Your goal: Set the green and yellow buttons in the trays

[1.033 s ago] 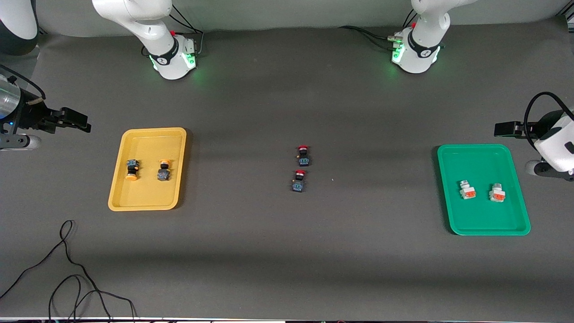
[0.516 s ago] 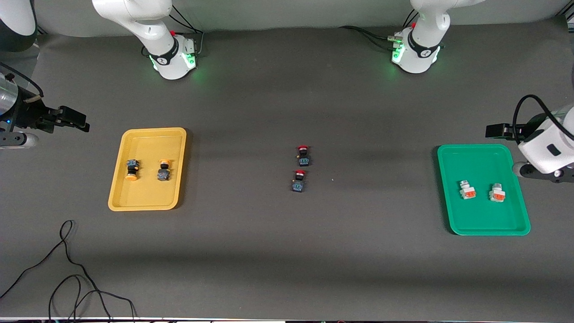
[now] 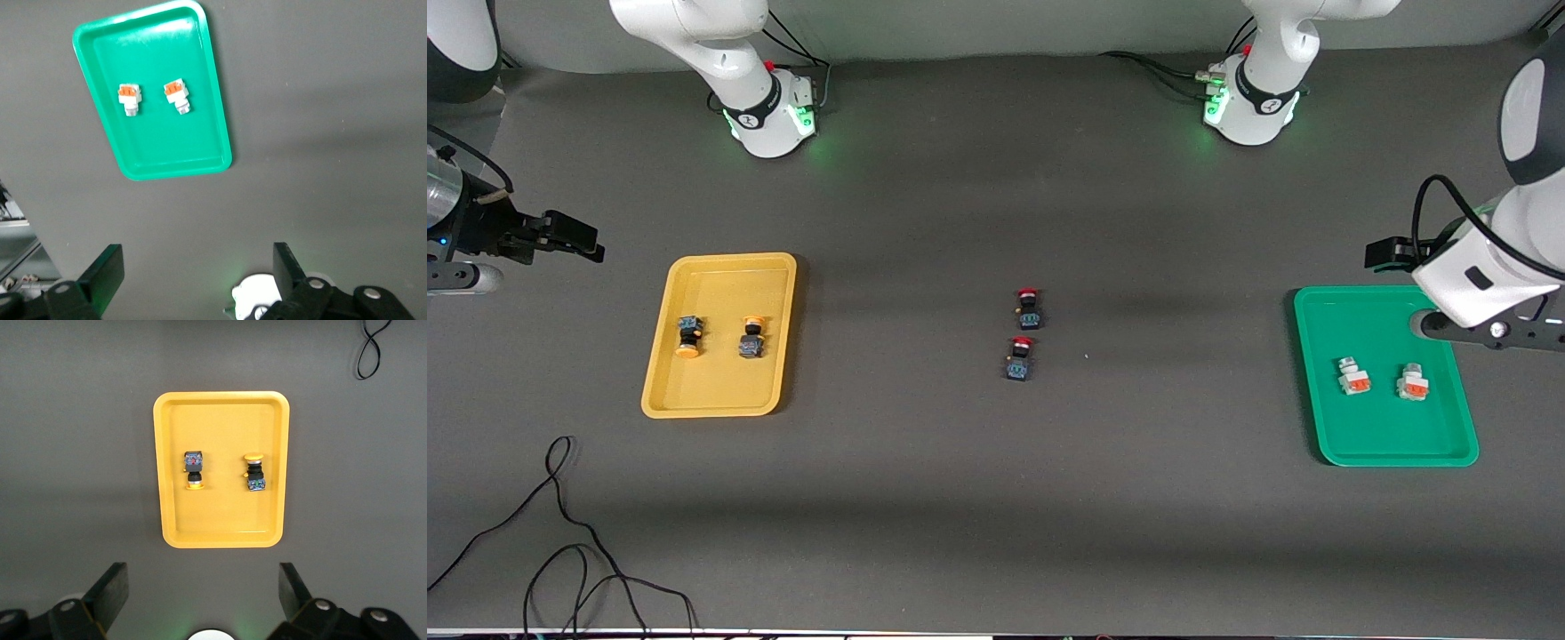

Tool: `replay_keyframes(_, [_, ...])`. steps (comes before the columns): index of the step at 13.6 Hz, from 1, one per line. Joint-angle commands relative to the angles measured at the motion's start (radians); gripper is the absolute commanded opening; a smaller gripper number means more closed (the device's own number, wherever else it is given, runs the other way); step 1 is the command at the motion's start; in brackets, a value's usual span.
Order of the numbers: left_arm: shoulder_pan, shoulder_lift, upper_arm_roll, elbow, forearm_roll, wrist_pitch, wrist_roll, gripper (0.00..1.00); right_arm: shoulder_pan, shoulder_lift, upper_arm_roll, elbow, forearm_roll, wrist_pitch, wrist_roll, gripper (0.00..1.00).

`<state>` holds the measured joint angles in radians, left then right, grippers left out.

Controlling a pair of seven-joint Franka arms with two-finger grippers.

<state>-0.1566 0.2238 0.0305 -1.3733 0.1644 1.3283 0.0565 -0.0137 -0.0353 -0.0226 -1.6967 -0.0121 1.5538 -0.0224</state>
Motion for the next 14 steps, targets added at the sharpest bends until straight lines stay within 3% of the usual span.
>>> replay_keyframes(1, [-0.012, -0.144, 0.026, -0.22, -0.013, 0.13, 0.051, 0.98, -0.003, 0.005, 0.004, 0.005, -0.005, 0.008, 0.015, 1.0])
replay_keyframes(5, [0.029, -0.248, 0.012, -0.395, -0.028, 0.322, 0.095, 0.99, -0.003, 0.008, 0.004, 0.009, -0.006, 0.008, 0.012, 1.0])
replay_keyframes(8, [0.182, -0.242, -0.151, -0.389, -0.085, 0.377, 0.088, 0.97, -0.003, 0.008, 0.004, 0.014, -0.008, 0.008, 0.01, 1.0])
replay_keyframes(11, [0.184, -0.239, -0.166, -0.377, -0.086, 0.391, 0.075, 0.99, -0.003, 0.008, 0.004, 0.017, -0.008, 0.009, 0.01, 1.0])
replay_keyframes(14, [0.172, -0.228, -0.132, -0.36, -0.086, 0.39, 0.083, 0.99, -0.003, 0.009, 0.004, 0.019, -0.009, 0.009, 0.01, 1.0])
